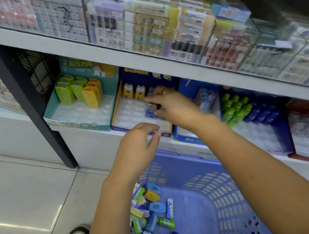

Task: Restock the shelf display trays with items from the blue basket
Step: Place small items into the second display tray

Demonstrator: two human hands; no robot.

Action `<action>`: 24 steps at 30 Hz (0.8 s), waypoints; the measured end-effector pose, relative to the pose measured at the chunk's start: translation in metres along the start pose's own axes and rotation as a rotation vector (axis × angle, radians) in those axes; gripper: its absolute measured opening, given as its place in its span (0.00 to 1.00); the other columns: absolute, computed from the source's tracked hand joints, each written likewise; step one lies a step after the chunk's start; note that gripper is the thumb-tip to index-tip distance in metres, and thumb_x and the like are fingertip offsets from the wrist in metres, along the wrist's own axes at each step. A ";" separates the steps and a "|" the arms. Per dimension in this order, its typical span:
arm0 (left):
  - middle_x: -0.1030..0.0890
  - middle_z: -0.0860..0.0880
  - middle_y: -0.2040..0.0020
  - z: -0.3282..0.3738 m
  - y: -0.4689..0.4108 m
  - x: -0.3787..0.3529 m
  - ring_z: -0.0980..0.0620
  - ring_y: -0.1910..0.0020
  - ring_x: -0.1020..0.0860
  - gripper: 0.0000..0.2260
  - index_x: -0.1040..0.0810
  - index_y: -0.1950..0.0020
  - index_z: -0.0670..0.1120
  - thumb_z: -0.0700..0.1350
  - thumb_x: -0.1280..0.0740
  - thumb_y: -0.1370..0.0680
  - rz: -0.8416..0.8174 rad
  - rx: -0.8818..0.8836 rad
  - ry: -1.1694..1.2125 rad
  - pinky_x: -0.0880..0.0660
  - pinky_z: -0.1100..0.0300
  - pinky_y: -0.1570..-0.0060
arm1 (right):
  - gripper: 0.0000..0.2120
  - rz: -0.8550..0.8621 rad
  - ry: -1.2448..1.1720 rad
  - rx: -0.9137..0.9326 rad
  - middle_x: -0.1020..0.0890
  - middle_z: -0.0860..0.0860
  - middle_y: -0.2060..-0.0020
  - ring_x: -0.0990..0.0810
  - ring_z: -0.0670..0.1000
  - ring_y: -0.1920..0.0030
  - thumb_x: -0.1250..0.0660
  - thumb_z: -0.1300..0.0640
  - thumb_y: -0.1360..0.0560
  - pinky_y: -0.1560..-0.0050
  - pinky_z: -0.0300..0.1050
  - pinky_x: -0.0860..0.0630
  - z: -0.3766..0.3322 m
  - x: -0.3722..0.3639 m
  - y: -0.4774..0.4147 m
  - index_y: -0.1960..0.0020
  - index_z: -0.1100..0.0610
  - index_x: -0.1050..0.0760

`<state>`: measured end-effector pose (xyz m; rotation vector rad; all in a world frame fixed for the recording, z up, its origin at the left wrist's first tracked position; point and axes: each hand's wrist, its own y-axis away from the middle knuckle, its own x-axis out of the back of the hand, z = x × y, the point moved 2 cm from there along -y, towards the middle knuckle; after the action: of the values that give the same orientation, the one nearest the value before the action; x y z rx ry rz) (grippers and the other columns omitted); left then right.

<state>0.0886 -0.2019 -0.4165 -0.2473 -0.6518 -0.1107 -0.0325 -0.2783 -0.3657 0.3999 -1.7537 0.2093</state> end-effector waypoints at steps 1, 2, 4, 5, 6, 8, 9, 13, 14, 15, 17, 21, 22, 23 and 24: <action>0.20 0.51 0.44 0.007 0.001 0.000 0.56 0.46 0.24 0.10 0.20 0.42 0.46 0.45 0.38 0.21 0.014 -0.025 0.018 0.34 0.70 0.50 | 0.17 0.097 -0.006 -0.009 0.26 0.54 0.40 0.27 0.54 0.41 0.36 0.57 0.23 0.41 0.48 0.29 0.003 0.002 0.015 0.34 0.55 0.27; 0.19 0.50 0.47 0.014 0.002 -0.004 0.54 0.48 0.23 0.09 0.19 0.45 0.45 0.44 0.37 0.21 0.000 -0.047 0.019 0.33 0.67 0.52 | 0.15 0.247 -0.024 -0.023 0.23 0.54 0.44 0.24 0.52 0.46 0.34 0.54 0.24 0.45 0.48 0.27 0.007 0.005 0.033 0.39 0.55 0.23; 0.18 0.45 0.52 0.024 0.004 -0.022 0.48 0.52 0.22 0.09 0.18 0.51 0.44 0.44 0.37 0.22 -0.117 -0.052 -0.024 0.31 0.58 0.54 | 0.12 0.480 -0.077 -0.062 0.20 0.54 0.59 0.24 0.49 0.60 0.32 0.48 0.26 0.56 0.46 0.26 0.019 0.001 0.077 0.55 0.57 0.19; 0.18 0.42 0.55 0.027 0.007 -0.036 0.44 0.54 0.22 0.09 0.19 0.53 0.42 0.44 0.37 0.22 -0.213 -0.035 -0.067 0.31 0.54 0.56 | 0.13 0.490 -0.065 -0.102 0.20 0.54 0.64 0.24 0.50 0.63 0.32 0.47 0.27 0.59 0.45 0.28 0.026 -0.007 0.097 0.60 0.58 0.20; 0.19 0.38 0.57 0.029 0.011 -0.053 0.41 0.54 0.22 0.10 0.20 0.56 0.39 0.43 0.37 0.23 -0.329 -0.013 -0.117 0.30 0.52 0.58 | 0.14 0.409 -0.033 -0.166 0.19 0.55 0.65 0.23 0.53 0.63 0.33 0.47 0.27 0.60 0.46 0.29 0.035 -0.019 0.113 0.62 0.58 0.21; 0.20 0.35 0.56 0.025 0.026 -0.092 0.40 0.52 0.21 0.10 0.22 0.58 0.36 0.41 0.38 0.24 -0.583 0.049 -0.213 0.29 0.52 0.58 | 0.11 0.085 -0.008 -0.338 0.17 0.56 0.60 0.20 0.56 0.56 0.32 0.49 0.27 0.57 0.45 0.29 0.057 -0.056 0.138 0.59 0.57 0.20; 0.19 0.35 0.53 0.019 0.036 -0.113 0.41 0.50 0.20 0.09 0.20 0.56 0.36 0.40 0.38 0.24 -0.707 0.080 -0.250 0.28 0.52 0.57 | 0.10 -0.123 -0.007 -0.415 0.16 0.56 0.55 0.19 0.55 0.52 0.32 0.50 0.27 0.54 0.44 0.28 0.067 -0.079 0.150 0.55 0.57 0.19; 0.20 0.39 0.43 -0.007 0.091 -0.185 0.43 0.43 0.22 0.12 0.20 0.43 0.38 0.38 0.37 0.23 -1.075 0.100 -0.260 0.26 0.54 0.45 | 0.16 -0.774 -0.094 -0.565 0.20 0.57 0.42 0.23 0.57 0.41 0.31 0.57 0.27 0.44 0.46 0.27 0.090 -0.170 0.207 0.40 0.58 0.23; 0.20 0.40 0.42 -0.013 0.105 -0.198 0.44 0.42 0.22 0.12 0.21 0.42 0.39 0.37 0.37 0.24 -1.148 0.073 -0.259 0.27 0.55 0.44 | 0.16 -0.840 -0.113 -0.592 0.21 0.57 0.41 0.23 0.58 0.40 0.33 0.58 0.27 0.44 0.47 0.27 0.095 -0.188 0.218 0.39 0.57 0.24; 0.20 0.40 0.42 -0.019 0.119 -0.209 0.44 0.42 0.23 0.13 0.21 0.41 0.40 0.36 0.37 0.24 -1.214 0.039 -0.275 0.27 0.55 0.44 | 0.17 -0.915 -0.098 -0.601 0.22 0.56 0.40 0.23 0.58 0.41 0.34 0.59 0.26 0.44 0.48 0.27 0.098 -0.206 0.225 0.38 0.57 0.25; 0.20 0.40 0.43 -0.032 0.142 -0.225 0.43 0.43 0.22 0.13 0.21 0.42 0.41 0.37 0.36 0.25 -1.323 -0.011 -0.345 0.27 0.54 0.45 | 0.19 -1.059 -0.055 -0.581 0.23 0.56 0.40 0.24 0.59 0.45 0.34 0.60 0.25 0.43 0.51 0.27 0.104 -0.237 0.237 0.34 0.59 0.27; 0.21 0.37 0.43 -0.046 0.159 -0.245 0.39 0.44 0.22 0.13 0.22 0.41 0.41 0.37 0.36 0.25 -1.358 -0.073 -0.452 0.26 0.50 0.46 | 0.15 -0.901 -0.130 -0.680 0.28 0.53 0.55 0.31 0.54 0.55 0.41 0.57 0.22 0.51 0.47 0.31 0.111 -0.265 0.247 0.39 0.58 0.25; 0.21 0.37 0.43 -0.046 0.161 -0.249 0.39 0.44 0.23 0.13 0.22 0.41 0.41 0.38 0.37 0.25 -1.350 -0.078 -0.444 0.26 0.50 0.45 | 0.15 -0.848 -0.139 -0.694 0.29 0.53 0.55 0.32 0.53 0.55 0.43 0.57 0.22 0.52 0.47 0.33 0.114 -0.266 0.250 0.39 0.58 0.25; 0.22 0.37 0.42 -0.047 0.162 -0.253 0.39 0.43 0.24 0.13 0.22 0.40 0.41 0.38 0.37 0.24 -1.348 -0.079 -0.430 0.27 0.49 0.44 | 0.16 -0.829 -0.138 -0.708 0.30 0.52 0.55 0.33 0.53 0.54 0.44 0.57 0.22 0.52 0.47 0.35 0.118 -0.271 0.252 0.38 0.58 0.25; 0.22 0.37 0.41 -0.048 0.163 -0.257 0.39 0.42 0.24 0.14 0.23 0.39 0.41 0.39 0.37 0.24 -1.346 -0.081 -0.417 0.27 0.49 0.43 | 0.16 -0.805 -0.146 -0.721 0.30 0.52 0.54 0.34 0.53 0.53 0.45 0.57 0.22 0.52 0.46 0.36 0.121 -0.274 0.253 0.38 0.59 0.26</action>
<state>-0.0570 -0.0506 -0.6415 0.1378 -1.1424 -1.4059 -0.1890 -0.0454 -0.6397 0.5509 -1.5473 -1.0140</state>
